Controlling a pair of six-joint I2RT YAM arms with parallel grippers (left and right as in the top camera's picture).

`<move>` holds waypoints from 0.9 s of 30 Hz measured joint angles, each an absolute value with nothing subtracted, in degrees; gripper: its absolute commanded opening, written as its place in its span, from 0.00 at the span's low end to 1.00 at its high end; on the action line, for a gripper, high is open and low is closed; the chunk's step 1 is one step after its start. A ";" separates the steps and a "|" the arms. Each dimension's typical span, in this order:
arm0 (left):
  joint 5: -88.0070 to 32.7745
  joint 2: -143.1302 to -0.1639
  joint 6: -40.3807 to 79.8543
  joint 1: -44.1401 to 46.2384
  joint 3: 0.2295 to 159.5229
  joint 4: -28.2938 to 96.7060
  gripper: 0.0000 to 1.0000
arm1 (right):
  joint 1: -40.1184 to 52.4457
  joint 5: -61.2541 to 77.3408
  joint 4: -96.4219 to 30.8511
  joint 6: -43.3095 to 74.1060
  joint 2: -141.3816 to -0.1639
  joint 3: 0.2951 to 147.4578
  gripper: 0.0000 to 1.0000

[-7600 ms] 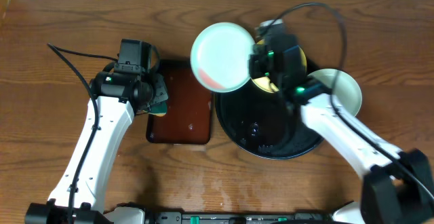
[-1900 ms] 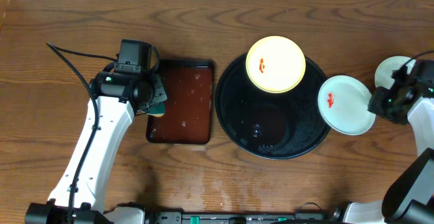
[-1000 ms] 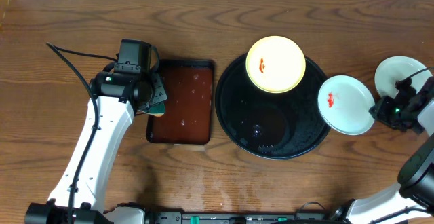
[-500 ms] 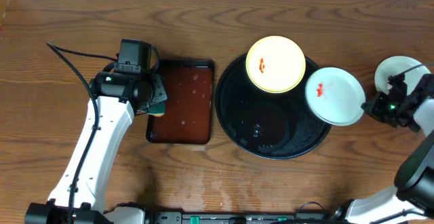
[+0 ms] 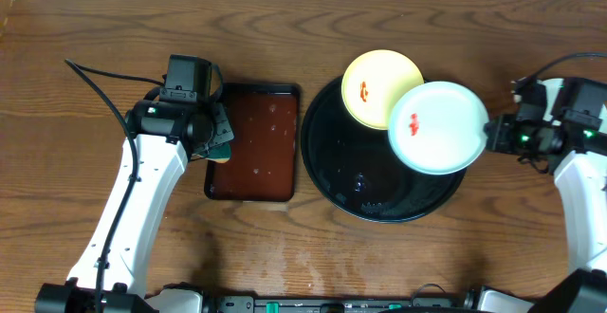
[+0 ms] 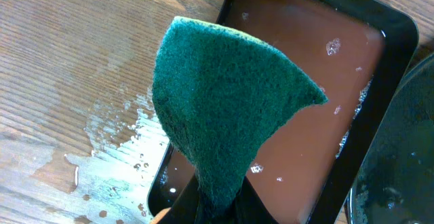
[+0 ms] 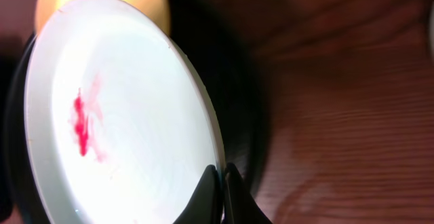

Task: Clean dirty plates on tray and stack at the side

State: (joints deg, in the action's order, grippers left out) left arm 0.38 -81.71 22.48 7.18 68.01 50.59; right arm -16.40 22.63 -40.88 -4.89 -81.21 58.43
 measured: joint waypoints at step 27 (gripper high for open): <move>0.38 -81.71 22.48 10.68 68.01 47.37 0.07 | 3.46 6.90 -44.91 5.43 -94.70 58.33 0.02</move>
